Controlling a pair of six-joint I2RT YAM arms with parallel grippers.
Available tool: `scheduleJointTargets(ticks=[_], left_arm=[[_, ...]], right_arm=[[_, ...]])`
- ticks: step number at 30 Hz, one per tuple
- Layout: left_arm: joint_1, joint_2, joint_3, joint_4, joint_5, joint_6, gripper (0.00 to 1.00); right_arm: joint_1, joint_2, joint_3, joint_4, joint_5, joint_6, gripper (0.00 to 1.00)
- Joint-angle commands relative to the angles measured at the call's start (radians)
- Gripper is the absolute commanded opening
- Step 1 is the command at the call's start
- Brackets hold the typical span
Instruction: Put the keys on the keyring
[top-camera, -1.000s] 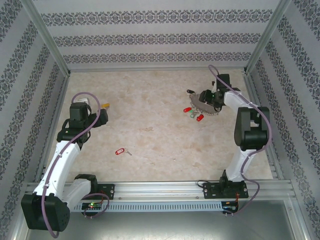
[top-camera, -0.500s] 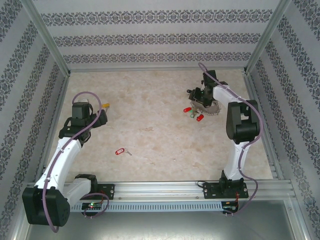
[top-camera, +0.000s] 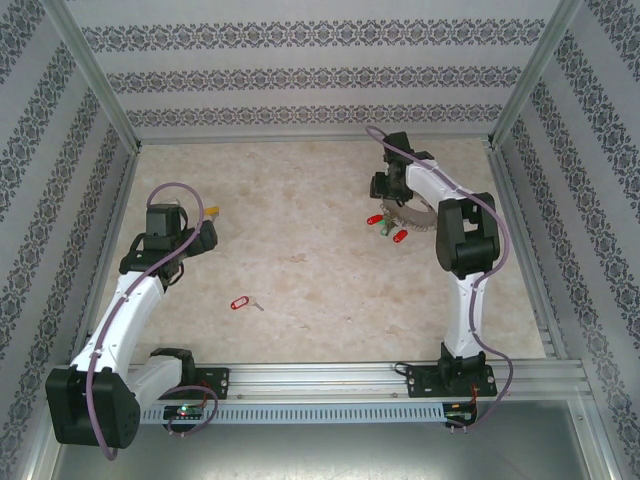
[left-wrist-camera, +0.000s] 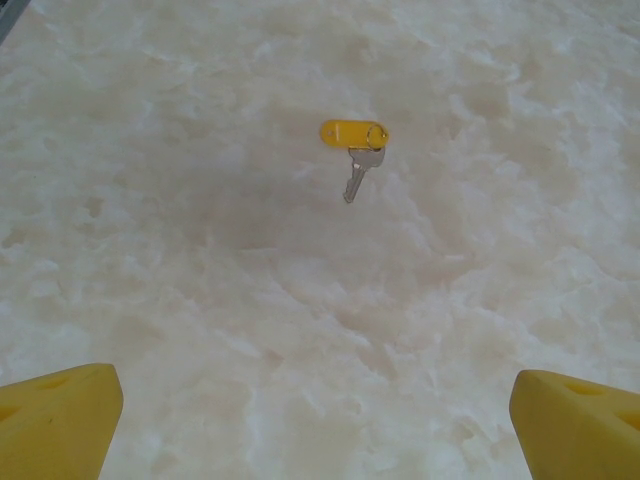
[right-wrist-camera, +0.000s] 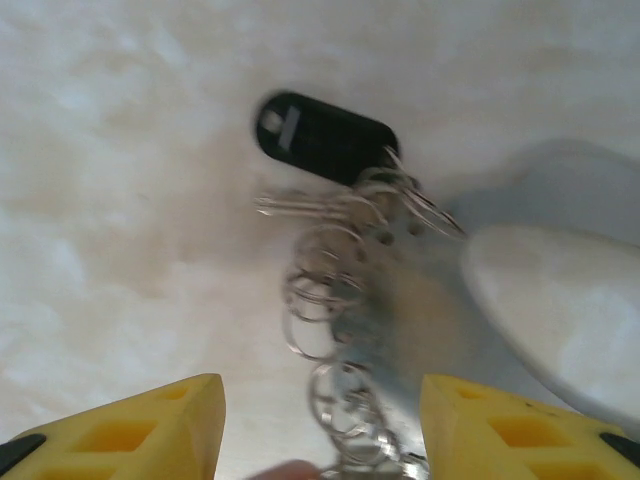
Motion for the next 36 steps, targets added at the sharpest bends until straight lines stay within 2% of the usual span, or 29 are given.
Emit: scheduleJointTargets(ticks=[1, 6, 11, 14, 17, 24, 32, 36], left_arm=[[-0.003, -0.007, 0.012, -0.025, 0.012, -0.006, 1.00], [-0.003, 0.004, 0.013, -0.017, 0.031, -0.008, 1.00], [-0.003, 0.012, 0.009, -0.019, 0.033, -0.015, 1.00], [-0.003, 0.017, 0.013, -0.014, 0.036, -0.012, 1.00], [-0.003, 0.019, 0.015, -0.028, 0.032, -0.014, 1.00], [-0.003, 0.011, 0.011, -0.018, 0.025, -0.012, 1.00], [-0.003, 0.036, 0.015, -0.016, 0.044, -0.018, 1.00], [-0.003, 0.037, 0.013, -0.016, 0.042, -0.021, 1.00]], right_arm=[[-0.067, -0.017, -0.021, -0.048, 0.000, -0.021, 0.56], [-0.130, -0.039, -0.048, -0.053, -0.017, 0.014, 0.56], [-0.177, -0.040, -0.037, -0.056, -0.045, 0.135, 0.57], [-0.187, -0.026, 0.012, -0.097, 0.035, 0.140, 0.57], [-0.205, 0.008, 0.072, -0.153, 0.091, 0.094, 0.56], [-0.210, 0.074, 0.099, -0.213, 0.101, -0.111, 0.56], [-0.231, 0.125, 0.096, -0.251, 0.134, -0.192, 0.55], [-0.239, 0.160, 0.157, -0.304, 0.142, -0.226, 0.52]])
